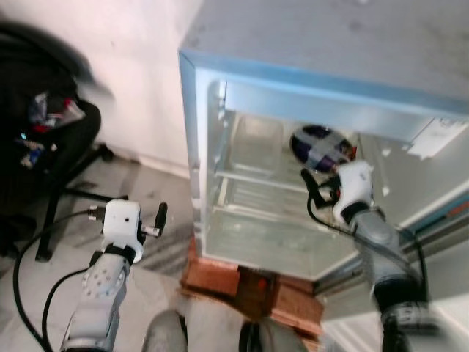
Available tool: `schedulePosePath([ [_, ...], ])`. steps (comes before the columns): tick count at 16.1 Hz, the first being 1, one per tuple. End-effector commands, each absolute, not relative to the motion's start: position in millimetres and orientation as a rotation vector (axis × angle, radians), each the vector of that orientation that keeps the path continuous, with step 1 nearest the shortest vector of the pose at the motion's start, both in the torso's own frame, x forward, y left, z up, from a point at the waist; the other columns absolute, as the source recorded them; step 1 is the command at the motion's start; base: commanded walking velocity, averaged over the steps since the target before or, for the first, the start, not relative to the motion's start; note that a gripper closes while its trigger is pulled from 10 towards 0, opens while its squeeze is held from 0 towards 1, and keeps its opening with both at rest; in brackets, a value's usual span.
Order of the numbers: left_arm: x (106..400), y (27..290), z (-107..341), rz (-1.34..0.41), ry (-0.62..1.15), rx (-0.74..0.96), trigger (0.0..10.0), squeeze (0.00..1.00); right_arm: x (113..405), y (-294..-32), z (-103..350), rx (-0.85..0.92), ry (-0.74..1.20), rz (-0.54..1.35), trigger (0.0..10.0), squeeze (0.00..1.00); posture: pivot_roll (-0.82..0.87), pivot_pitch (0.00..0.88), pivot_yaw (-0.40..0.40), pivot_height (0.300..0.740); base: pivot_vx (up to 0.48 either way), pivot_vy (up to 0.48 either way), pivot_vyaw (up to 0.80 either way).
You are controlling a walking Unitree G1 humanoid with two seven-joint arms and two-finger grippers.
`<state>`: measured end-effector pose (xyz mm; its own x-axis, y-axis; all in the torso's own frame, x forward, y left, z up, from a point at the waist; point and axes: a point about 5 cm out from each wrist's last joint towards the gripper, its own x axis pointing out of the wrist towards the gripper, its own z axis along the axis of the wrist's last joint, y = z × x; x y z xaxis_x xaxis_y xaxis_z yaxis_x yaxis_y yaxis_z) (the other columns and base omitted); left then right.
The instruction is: Restocking fridge
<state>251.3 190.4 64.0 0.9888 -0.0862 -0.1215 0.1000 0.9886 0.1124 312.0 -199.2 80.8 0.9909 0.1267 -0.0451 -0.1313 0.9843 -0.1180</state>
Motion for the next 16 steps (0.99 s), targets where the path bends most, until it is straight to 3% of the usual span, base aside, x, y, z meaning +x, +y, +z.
schedulePosePath([
  [1,251.3,190.3,61.0,-0.084,0.134,0.081,10.0,0.00,304.1,-197.7,80.2,-0.045,0.011,0.056,10.0,0.99,0.14,0.021,-0.062,0.740,0.000,0.000,0.00],
  [2,252.5,189.2,61.8,-0.085,0.116,0.084,10.0,0.00,292.2,-190.9,76.9,0.014,-0.005,0.041,10.0,0.28,0.13,0.009,-0.073,0.740,0.000,0.000,0.00],
  [4,252.0,188.0,62.5,-0.084,0.092,0.114,10.0,0.00,277.3,-190.2,73.5,-0.009,-0.016,0.049,10.0,0.05,0.12,0.009,-0.071,0.740,0.000,0.000,0.00],
  [5,250.8,189.2,61.5,-0.070,0.094,0.122,10.0,0.00,267.9,-193.3,68.7,-0.002,0.000,0.039,10.0,0.00,0.11,0.004,-0.058,0.740,0.000,0.000,0.00],
  [8,245.6,185.8,54.2,-0.091,0.122,0.152,10.0,0.00,246.1,-198.5,55.7,0.051,0.063,-0.012,10.0,0.00,0.09,0.000,-0.034,0.740,0.000,0.000,0.00],
  [16,236.6,178.3,58.4,-0.127,0.120,0.160,10.0,0.00,240.6,-181.4,63.0,-0.004,0.078,0.041,10.0,0.00,0.10,0.098,-0.049,0.740,0.000,0.000,0.00],
])
